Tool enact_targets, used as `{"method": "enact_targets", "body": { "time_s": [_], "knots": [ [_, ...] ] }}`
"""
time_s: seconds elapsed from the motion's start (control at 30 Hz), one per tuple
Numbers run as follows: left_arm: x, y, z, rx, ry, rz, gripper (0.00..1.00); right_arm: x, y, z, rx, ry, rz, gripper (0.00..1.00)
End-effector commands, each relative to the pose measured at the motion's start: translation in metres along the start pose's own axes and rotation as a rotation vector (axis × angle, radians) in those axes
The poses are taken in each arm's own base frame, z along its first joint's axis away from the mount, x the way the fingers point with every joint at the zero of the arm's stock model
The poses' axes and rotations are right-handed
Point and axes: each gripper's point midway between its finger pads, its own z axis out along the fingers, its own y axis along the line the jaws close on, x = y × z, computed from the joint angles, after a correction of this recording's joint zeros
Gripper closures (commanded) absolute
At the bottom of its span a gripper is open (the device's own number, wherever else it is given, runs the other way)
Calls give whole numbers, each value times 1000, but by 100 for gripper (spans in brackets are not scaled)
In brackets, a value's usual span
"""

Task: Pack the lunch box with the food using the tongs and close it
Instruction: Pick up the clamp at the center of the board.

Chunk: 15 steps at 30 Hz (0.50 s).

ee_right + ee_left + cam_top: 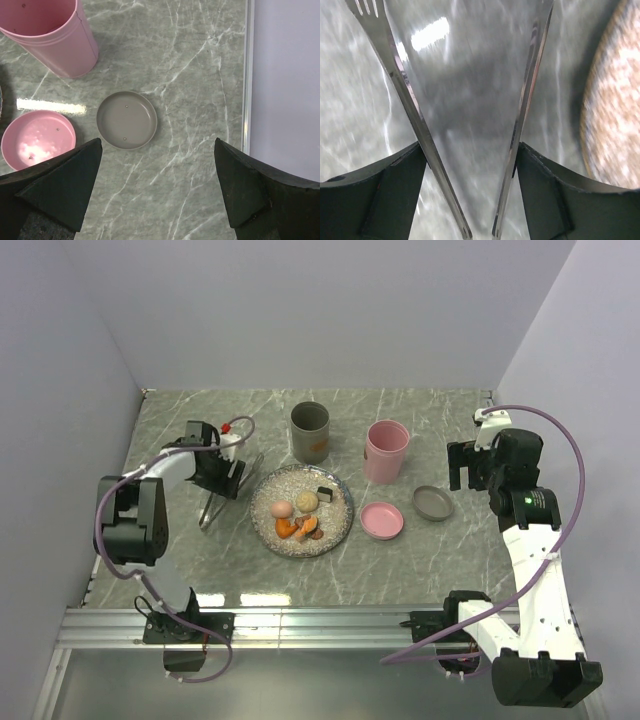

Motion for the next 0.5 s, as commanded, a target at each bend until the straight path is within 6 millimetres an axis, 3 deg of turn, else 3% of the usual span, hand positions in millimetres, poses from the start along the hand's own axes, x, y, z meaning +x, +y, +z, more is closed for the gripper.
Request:
{"method": "enact_targets", "body": {
  "time_s": [0.0, 0.17, 0.47],
  "knots": [
    [-18, -2, -46, -8, -9, -32, 24, -12, -2, -7, 5, -50, 0, 0],
    [-33, -9, -80, 13, -49, -32, 22, -14, -1, -8, 0, -55, 3, 0],
    [-49, -44, -138, 128, -165, -6, 19, -17, -1, -11, -1, -66, 3, 0]
  ]
}}
